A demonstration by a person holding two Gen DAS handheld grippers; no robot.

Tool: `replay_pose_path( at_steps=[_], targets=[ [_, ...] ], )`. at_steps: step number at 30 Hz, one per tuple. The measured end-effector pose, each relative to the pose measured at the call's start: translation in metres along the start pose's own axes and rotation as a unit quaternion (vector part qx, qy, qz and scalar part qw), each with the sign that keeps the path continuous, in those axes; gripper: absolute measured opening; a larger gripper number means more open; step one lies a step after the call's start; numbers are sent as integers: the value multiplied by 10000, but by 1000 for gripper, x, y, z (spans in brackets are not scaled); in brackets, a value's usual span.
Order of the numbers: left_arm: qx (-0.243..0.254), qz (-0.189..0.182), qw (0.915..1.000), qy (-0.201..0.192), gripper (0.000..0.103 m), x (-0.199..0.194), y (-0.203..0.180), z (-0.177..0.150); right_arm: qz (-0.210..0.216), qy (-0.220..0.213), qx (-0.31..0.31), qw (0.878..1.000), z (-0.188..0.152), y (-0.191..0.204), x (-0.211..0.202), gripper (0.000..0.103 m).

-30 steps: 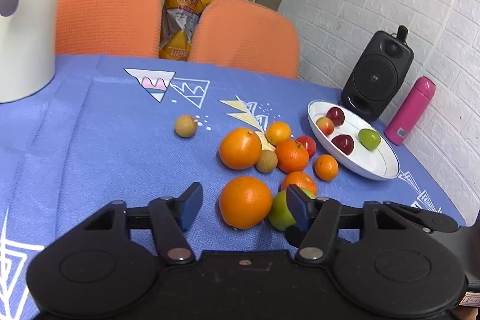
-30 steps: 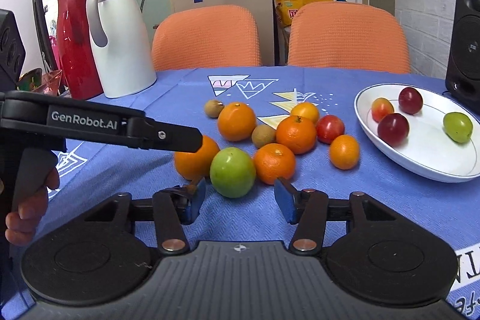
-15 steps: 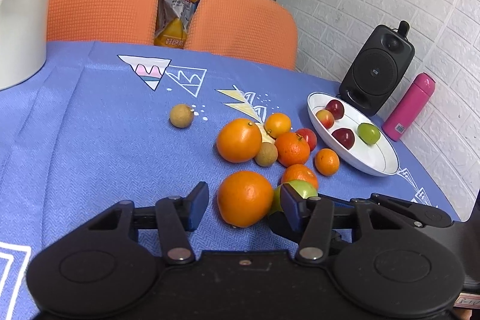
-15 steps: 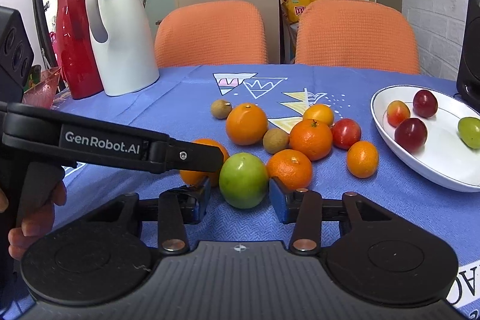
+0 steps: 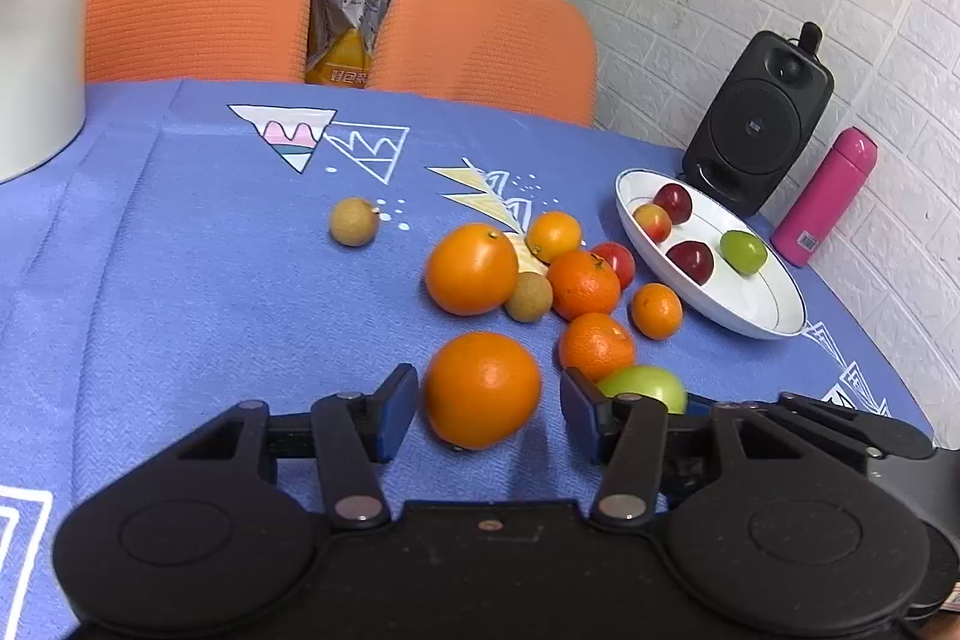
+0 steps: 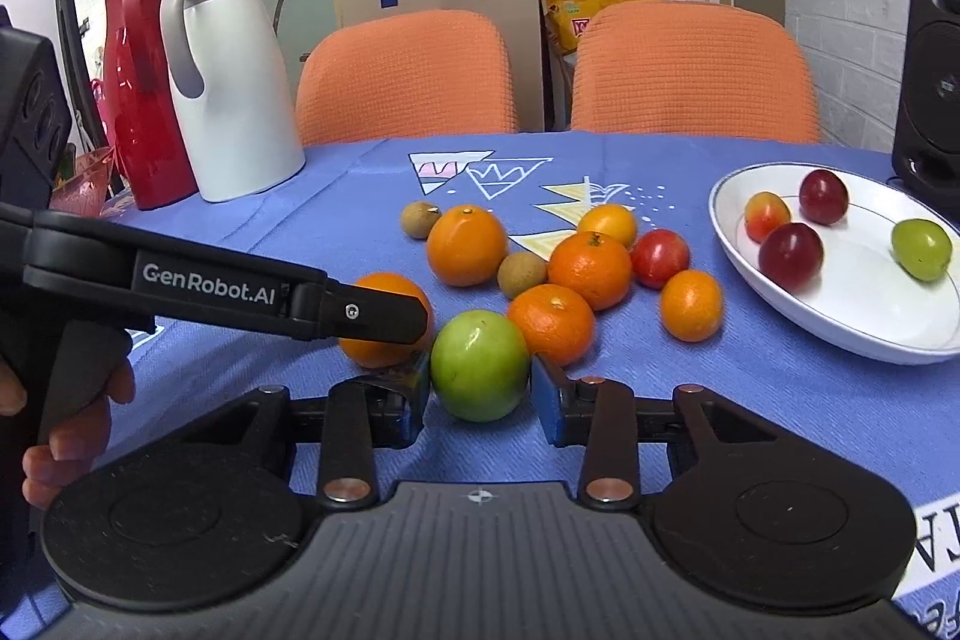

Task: Organize fruits
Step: 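Grasp an orange with the left tool while the right tool grasps a green apple, then carry the orange and green apple onto the white plate and open both tools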

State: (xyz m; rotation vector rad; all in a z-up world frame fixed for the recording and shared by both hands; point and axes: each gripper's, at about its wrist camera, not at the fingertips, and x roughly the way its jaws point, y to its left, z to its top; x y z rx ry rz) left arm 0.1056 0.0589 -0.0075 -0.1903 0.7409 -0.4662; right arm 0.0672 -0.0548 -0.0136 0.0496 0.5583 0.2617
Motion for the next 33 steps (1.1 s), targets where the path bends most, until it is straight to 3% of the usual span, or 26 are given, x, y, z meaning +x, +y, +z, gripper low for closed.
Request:
replay_pose_path(
  at_steps=[14,23,33],
  targets=[
    [210,419,9989,54,101,7,-14,-1,-138,-200,433,9988,-10,-29,-21,64],
    [505,-40,9987,-112,101,1,-57,9,-350,-441,721,9958,-14,-53,-42,64],
    [788,-483,9954,-233,101,27,-116,37,-913,-890,1014,9866,-7,-97,-69,64]
  ],
)
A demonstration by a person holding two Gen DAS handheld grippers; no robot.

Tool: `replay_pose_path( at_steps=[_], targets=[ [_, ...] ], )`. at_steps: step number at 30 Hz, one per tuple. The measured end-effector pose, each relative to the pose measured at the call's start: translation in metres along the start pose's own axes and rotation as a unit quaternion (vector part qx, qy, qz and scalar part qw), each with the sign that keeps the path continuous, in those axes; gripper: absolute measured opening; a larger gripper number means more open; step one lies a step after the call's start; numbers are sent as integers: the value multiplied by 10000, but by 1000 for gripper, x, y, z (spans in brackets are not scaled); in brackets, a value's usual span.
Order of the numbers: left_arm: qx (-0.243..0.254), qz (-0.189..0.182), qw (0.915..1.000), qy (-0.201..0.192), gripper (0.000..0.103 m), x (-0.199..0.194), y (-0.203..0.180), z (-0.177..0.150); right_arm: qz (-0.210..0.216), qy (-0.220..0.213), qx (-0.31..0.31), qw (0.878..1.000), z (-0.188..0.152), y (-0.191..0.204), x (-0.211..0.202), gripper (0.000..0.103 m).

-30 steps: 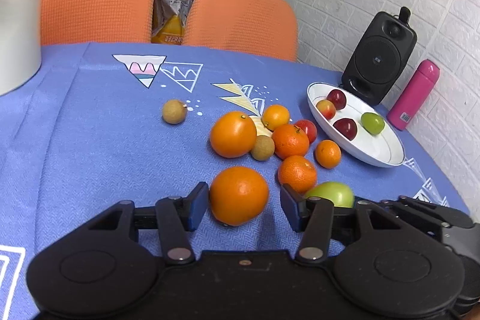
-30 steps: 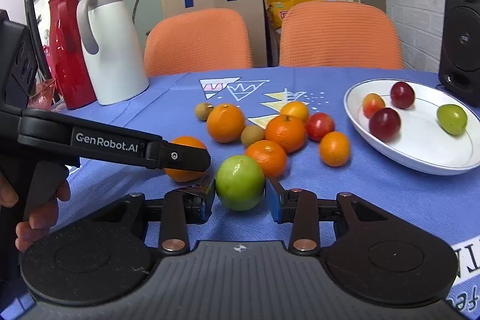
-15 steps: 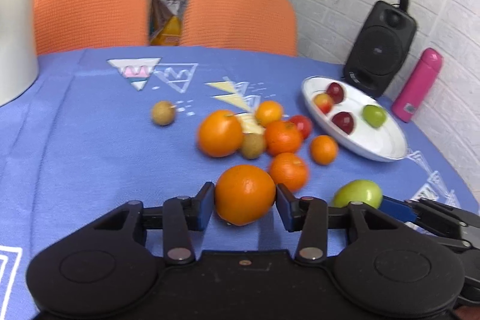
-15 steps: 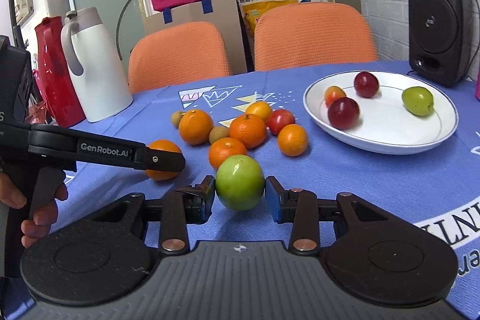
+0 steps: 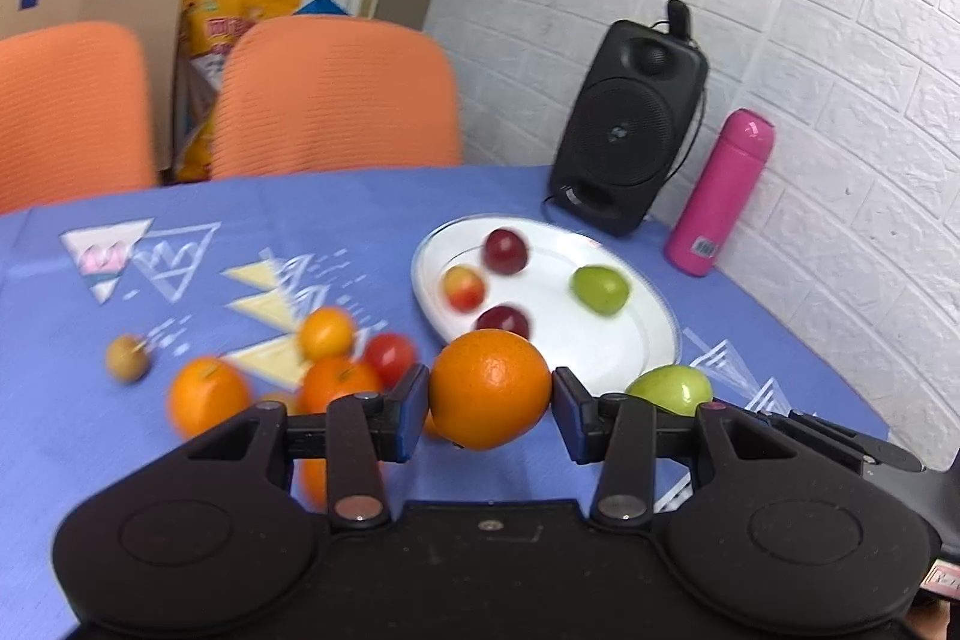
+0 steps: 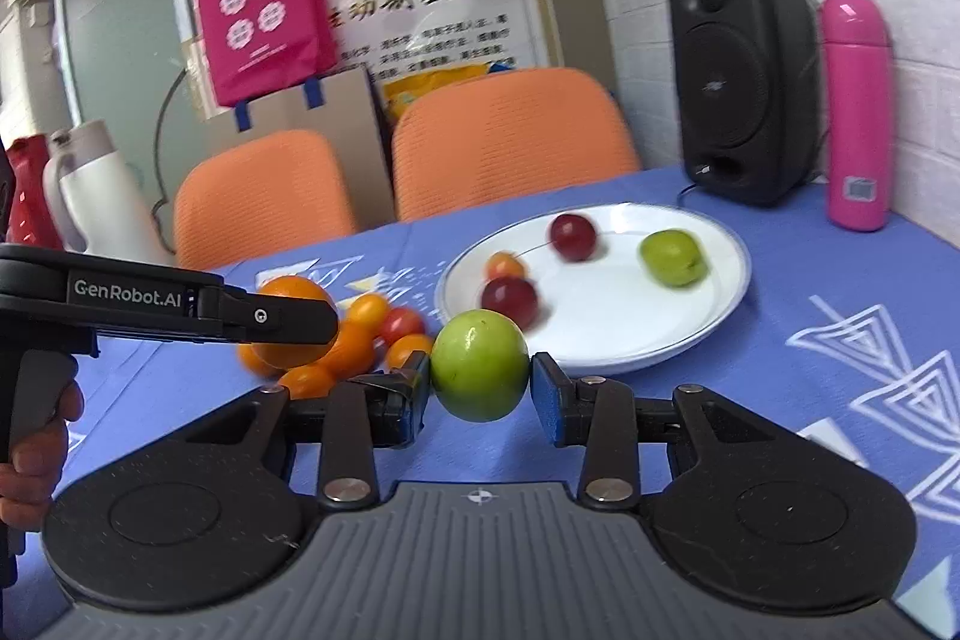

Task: Organize fruits
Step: 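Carry the orange and green apple onto the white plate and open both tools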

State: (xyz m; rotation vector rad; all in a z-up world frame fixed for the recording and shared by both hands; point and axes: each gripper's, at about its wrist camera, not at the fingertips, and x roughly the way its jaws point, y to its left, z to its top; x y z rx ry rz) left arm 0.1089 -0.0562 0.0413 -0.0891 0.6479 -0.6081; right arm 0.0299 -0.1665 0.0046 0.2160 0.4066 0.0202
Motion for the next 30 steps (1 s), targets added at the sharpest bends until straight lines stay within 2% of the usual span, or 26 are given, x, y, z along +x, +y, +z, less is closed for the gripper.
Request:
replay_pose_path(
  at_steps=[6,13,21,30],
  targets=[
    [44,-146,9999,45,101,28,-19,24,-319,-213,40,9993,14,-25,-1,64],
    [207,101,9993,288,101,70,-28,46,-400,-234,-98,9989,23,-47,19,64],
    [353,263,9975,556,101,115,-27,57,-429,16,-418,9982,29,-56,53,64],
    [506,275,9957,718,101,137,-26,60,-358,248,-490,9979,35,-62,82,64]
  ],
)
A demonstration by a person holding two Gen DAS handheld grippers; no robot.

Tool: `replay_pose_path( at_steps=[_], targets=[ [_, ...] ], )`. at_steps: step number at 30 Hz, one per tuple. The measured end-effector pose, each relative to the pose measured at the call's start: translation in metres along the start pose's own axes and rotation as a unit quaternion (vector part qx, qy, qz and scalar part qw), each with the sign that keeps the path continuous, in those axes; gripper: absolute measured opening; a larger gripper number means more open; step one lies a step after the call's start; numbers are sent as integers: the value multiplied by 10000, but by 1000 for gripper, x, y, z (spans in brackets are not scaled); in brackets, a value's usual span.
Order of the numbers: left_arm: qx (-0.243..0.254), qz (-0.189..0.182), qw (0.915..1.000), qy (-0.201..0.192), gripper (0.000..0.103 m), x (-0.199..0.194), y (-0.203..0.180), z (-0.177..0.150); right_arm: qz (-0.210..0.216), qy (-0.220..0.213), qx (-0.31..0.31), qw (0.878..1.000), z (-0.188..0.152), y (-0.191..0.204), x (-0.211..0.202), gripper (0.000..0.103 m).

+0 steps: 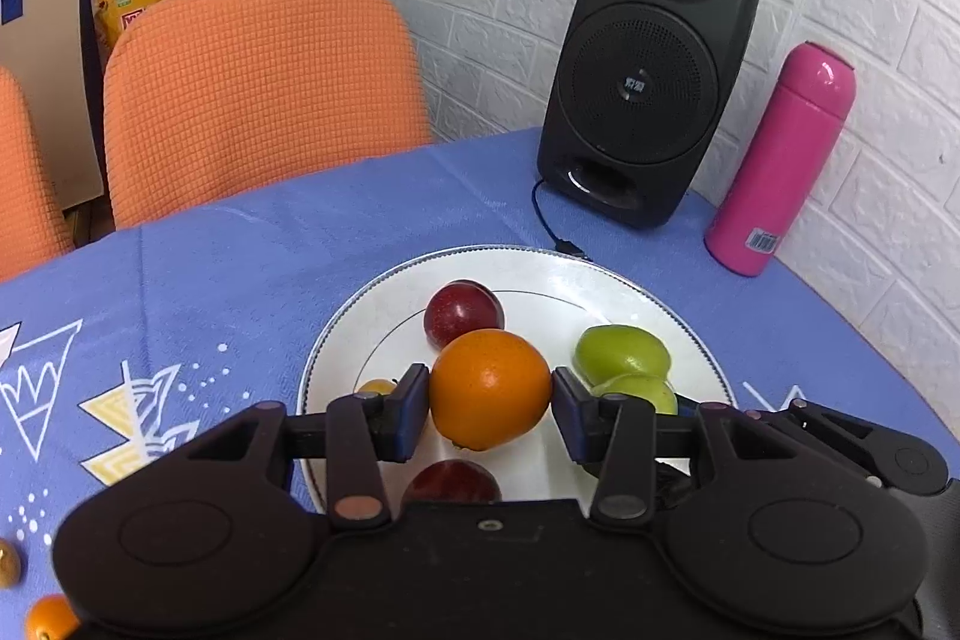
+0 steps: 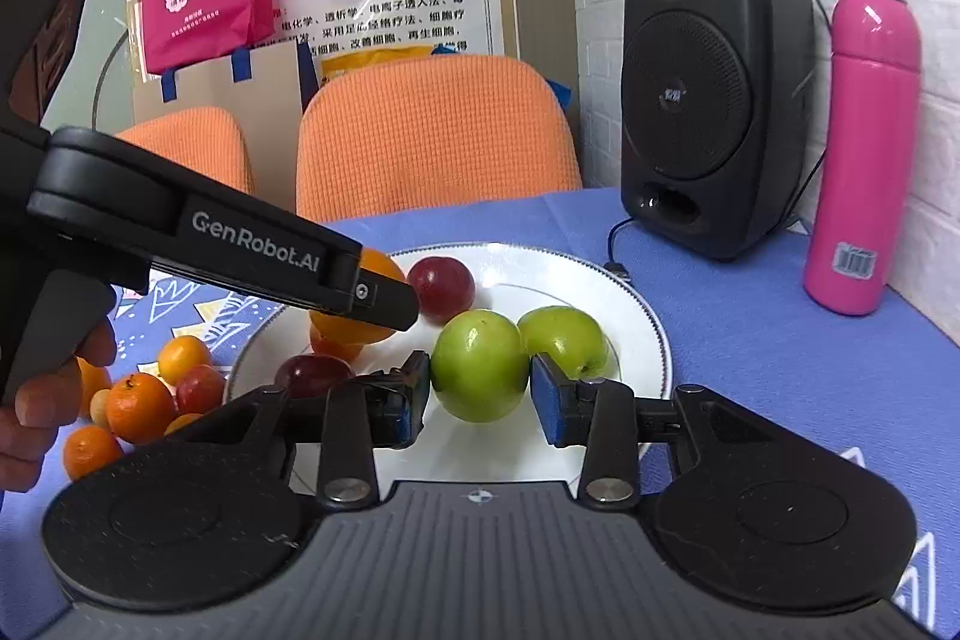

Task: Organize fruits
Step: 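Carry the orange and green apple onto the white plate and open both tools, then move both tools back toward the remaining fruit cluster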

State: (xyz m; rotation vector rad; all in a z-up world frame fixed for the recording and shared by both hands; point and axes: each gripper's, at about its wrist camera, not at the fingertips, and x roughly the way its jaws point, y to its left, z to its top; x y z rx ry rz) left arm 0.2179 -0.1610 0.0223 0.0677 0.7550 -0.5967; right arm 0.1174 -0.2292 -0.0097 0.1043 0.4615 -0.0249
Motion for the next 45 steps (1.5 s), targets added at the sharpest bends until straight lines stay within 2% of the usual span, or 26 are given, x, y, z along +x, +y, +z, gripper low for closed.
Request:
replay_pose_path(
  at_steps=[13,20,22,25,27,28,30,31,36,40,45],
  targets=[
    [154,31,9999,-34,101,9,-1,2,121,145,-87,9998,5,1,17,64],
    [30,-10,9999,-116,103,7,4,1,117,156,-364,9991,7,6,24,65],
    [32,42,9999,-154,103,5,4,0,-3,164,-475,9987,7,9,26,64],
    [-8,60,9997,-220,103,2,6,0,15,153,-409,9990,6,6,24,65],
    [-48,67,9995,-295,103,-3,6,-1,16,121,-379,9992,5,5,20,67],
    [-54,79,9993,-348,103,-6,6,-2,19,102,-370,9993,5,5,18,72],
    [-39,109,9989,-459,103,-13,5,-3,6,21,-376,9993,4,6,13,87],
    [-33,142,9985,-531,103,-18,4,-5,-13,-33,-378,9993,3,6,10,102],
    [-71,361,9949,-938,103,-44,2,-18,-30,-367,-312,9988,1,8,-13,103],
    [-246,343,9946,-950,103,-64,4,-33,57,-540,-76,9985,-5,9,-34,103],
    [-513,355,9934,-963,103,-90,7,-56,144,-501,153,9985,-17,15,-53,103]
  ],
)
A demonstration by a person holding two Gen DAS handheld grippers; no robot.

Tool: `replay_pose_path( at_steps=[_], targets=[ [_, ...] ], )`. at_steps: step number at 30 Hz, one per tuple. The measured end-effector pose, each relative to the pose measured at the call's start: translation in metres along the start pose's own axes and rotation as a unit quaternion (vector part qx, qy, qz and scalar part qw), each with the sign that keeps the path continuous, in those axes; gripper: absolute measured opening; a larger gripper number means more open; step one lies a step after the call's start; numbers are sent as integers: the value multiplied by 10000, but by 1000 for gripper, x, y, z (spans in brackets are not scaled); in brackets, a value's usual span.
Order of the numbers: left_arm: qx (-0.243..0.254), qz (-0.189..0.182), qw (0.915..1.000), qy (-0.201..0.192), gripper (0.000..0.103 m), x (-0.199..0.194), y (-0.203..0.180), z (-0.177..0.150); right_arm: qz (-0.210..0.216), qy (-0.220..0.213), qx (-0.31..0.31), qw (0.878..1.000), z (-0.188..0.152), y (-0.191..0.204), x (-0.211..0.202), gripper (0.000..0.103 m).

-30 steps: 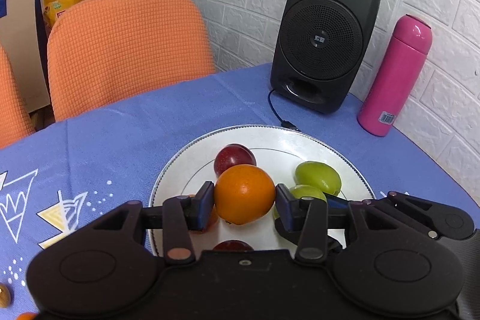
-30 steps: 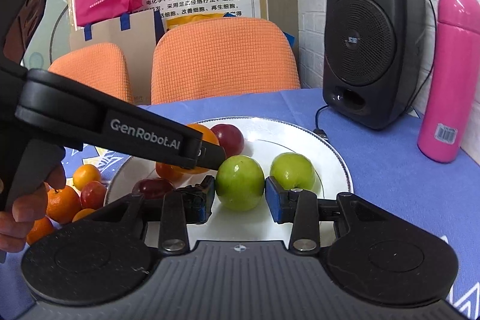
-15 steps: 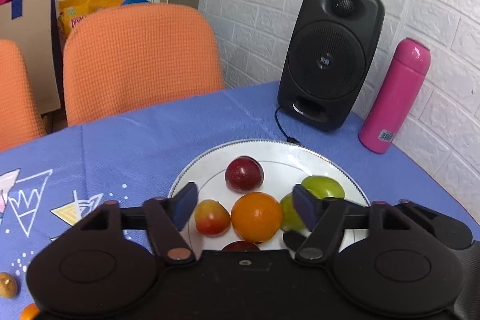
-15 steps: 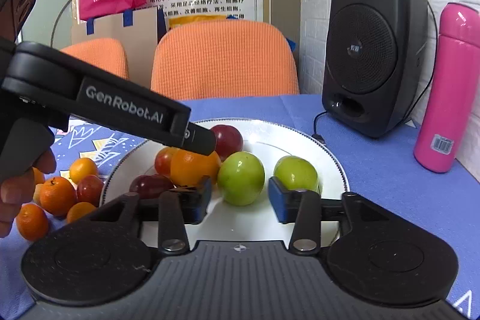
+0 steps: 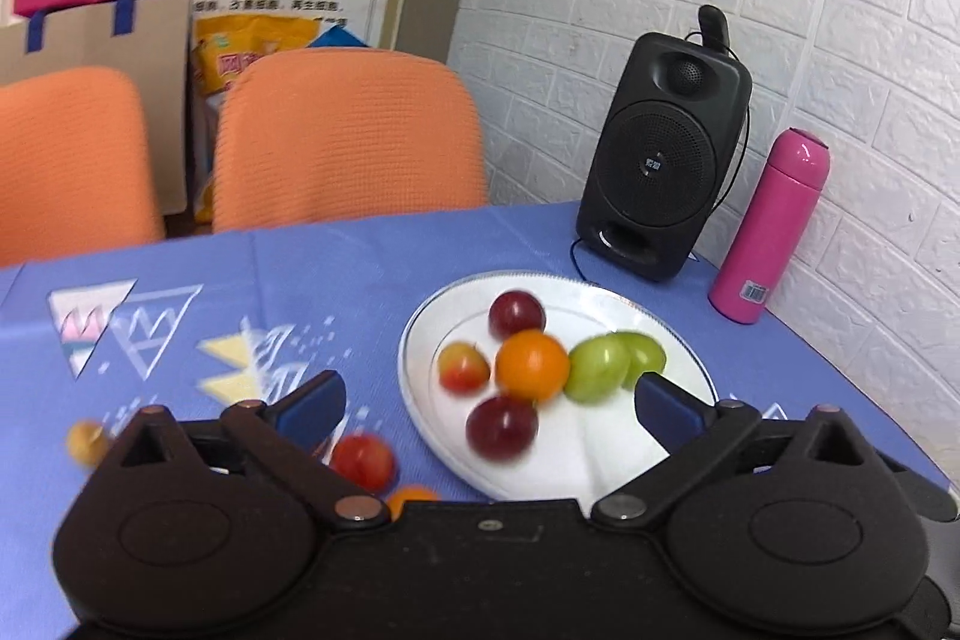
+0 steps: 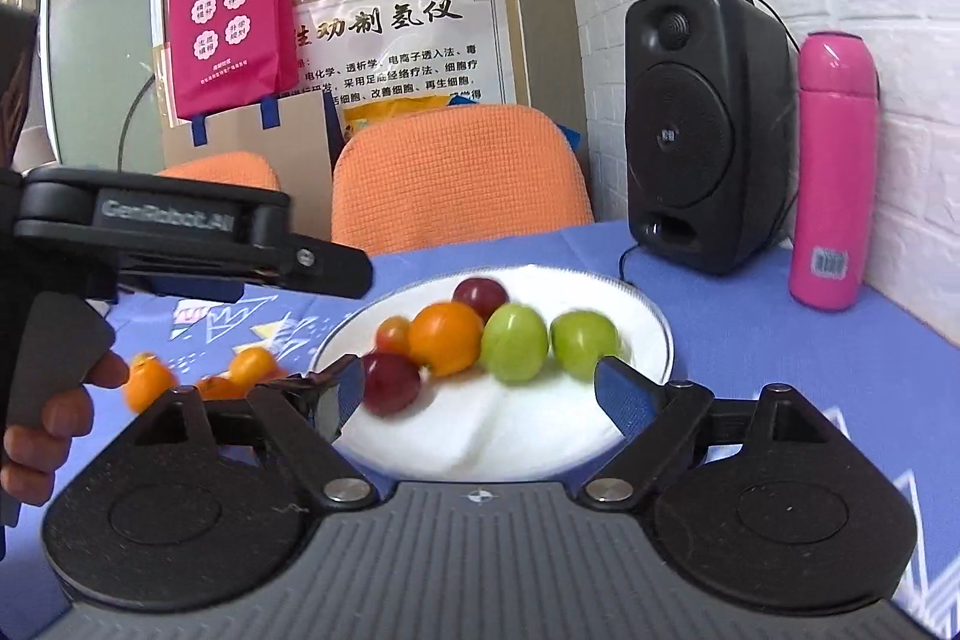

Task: Organize fruits
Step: 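Move both tools back toward the remaining fruit cluster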

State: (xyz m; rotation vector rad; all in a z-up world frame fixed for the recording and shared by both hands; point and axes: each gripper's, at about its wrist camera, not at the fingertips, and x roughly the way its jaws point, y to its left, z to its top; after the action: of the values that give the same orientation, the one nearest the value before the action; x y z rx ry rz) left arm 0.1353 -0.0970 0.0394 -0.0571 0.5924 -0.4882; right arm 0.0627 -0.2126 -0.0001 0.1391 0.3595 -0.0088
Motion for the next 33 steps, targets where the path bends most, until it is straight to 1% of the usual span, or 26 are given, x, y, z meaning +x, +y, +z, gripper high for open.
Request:
replay_pose_path(
  at_steps=[3,7,10,13,18,20,26,30,33],
  targets=[
    [-69,-10,10000,-58,103,-18,5,-13,56,47,60,10000,-8,6,-10,103],
    [-143,121,9998,-79,103,-38,13,-32,112,169,103,9997,-20,16,-21,103],
    [-298,198,9994,-30,103,-50,24,-48,189,327,82,9993,-27,25,-25,103],
    [-461,285,9985,44,103,-60,34,-62,257,385,51,9989,-31,34,-32,103],
    [-513,514,9973,117,103,-72,50,-78,324,470,-151,9983,-35,47,-39,103],
    [-566,576,9967,126,103,-76,57,-82,366,515,-144,9979,-36,50,-40,103],
    [-714,600,9956,91,103,-86,78,-87,391,653,-133,9970,-37,59,-38,103],
    [-444,581,9971,189,103,-84,81,-80,474,694,-196,9963,-37,70,-37,103],
    [-341,488,9982,93,103,-81,81,-74,491,659,-244,9963,-36,76,-36,103]
  ],
)
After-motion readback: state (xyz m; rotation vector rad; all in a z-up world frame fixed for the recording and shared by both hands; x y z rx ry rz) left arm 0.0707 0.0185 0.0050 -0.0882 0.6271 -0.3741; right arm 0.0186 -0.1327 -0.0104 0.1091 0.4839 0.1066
